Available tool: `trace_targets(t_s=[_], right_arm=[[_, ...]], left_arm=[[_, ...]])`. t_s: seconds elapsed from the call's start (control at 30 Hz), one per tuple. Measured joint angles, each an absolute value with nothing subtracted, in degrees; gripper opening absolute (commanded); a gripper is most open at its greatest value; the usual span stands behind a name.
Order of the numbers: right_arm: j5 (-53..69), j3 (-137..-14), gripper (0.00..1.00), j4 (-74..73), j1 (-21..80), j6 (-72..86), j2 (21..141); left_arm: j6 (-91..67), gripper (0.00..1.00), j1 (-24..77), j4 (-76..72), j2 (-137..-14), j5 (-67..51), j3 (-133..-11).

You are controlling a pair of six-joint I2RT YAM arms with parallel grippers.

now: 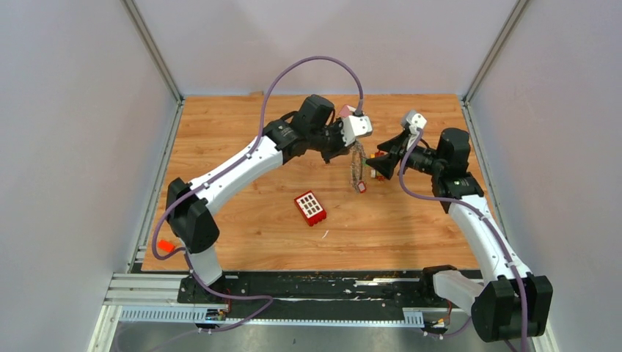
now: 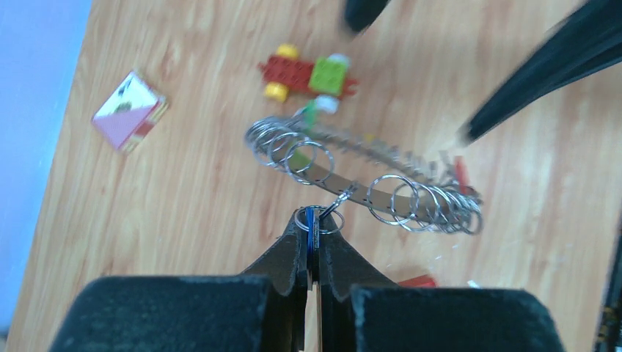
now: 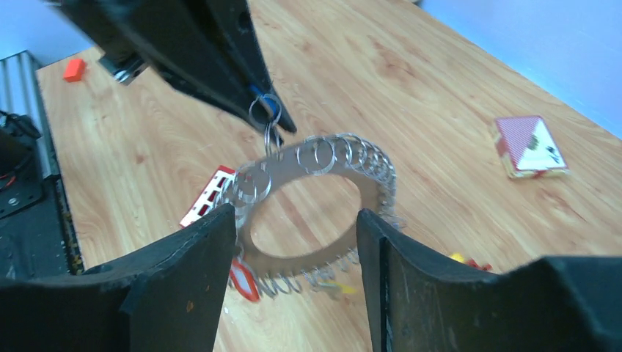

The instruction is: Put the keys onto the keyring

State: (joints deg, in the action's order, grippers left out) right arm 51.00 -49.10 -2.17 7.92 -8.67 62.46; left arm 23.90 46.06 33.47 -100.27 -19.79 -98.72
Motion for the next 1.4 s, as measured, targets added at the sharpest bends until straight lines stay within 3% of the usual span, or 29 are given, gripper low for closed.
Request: trace_targets(t_s=[0.4,1.07,1.4], right_arm=[[49.0,-49.0,0.65,-5.8,3.0,-8.1,61.0],[49.7,-46.9,0.65,-7.0,2.9,-7.9,59.2],[50.5,-46.7,0.65,-6.9,2.9,-7.8,59.2]], left_arm=[[34.5,0.00,36.7,39.3,-109.7,-8.8,-89.0],[44.1,0.01,31.0,48.2,-111.6,8.0,-81.3],[45.1,0.17,29.3,49.2,-117.2,13.0,-82.7]])
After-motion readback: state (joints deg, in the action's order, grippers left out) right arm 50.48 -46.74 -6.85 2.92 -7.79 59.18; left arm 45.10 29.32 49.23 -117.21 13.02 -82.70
